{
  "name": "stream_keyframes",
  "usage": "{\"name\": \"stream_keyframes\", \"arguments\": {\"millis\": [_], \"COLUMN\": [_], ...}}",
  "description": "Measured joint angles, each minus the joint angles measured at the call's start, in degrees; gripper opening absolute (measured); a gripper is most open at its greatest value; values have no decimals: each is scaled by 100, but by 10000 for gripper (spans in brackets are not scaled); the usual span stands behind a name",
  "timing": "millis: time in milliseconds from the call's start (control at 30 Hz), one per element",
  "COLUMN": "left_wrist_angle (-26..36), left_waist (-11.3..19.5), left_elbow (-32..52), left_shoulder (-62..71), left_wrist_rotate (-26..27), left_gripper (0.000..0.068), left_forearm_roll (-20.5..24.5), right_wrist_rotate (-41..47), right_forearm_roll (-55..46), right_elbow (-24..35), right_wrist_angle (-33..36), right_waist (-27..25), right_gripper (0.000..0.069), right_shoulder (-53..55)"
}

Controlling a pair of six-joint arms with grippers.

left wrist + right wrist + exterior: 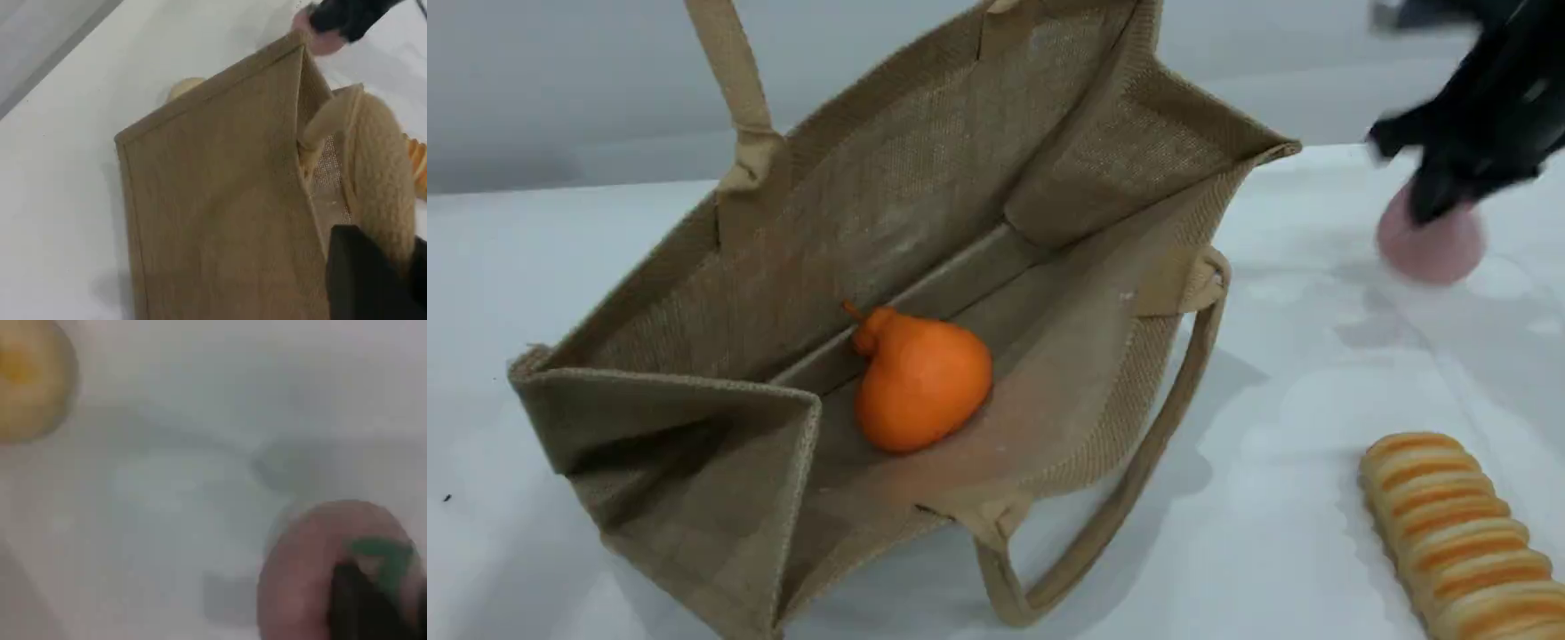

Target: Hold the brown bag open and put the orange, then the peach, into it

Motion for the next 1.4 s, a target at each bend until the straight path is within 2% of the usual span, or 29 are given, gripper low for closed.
{"name": "stream_keyframes", "arguments": {"millis": [167, 367, 500, 667, 900, 1000, 1267, 1400], "left_wrist_angle": [0, 0, 0, 0, 0, 0, 0, 0], "left_waist": [0, 0, 0, 0, 0, 0, 0, 0], "left_elbow": [0, 0, 0, 0, 0, 0, 0, 0], "left_shoulder": [0, 0, 0, 0, 0, 0, 0, 0], "left_wrist_rotate": [23, 28, 150, 145, 134, 140, 134, 128], "left_gripper": [86, 86, 86, 86, 86, 86, 86, 86], "left_forearm_roll": [12, 12, 12, 12, 12, 12, 12, 12], "right_wrist_rotate": [5, -309, -635, -719, -713, -713, -713, -713], "right_forearm_roll": [200, 765, 1224, 1763, 2261, 2479, 2754, 2760], "right_elbow": [136, 935, 1608, 2113, 2113, 2106, 2083, 2017], "right_wrist_angle": [749, 814, 793, 605, -430, -856, -1986, -2553], "right_waist": [-29, 40, 409, 1222, 2647, 3103, 3827, 3989], "right_gripper": [26, 26, 26, 26, 26, 26, 26, 26], "right_shoulder": [-900, -2198, -3097, -3843, -3481, -3149, -2180, -1670]}}
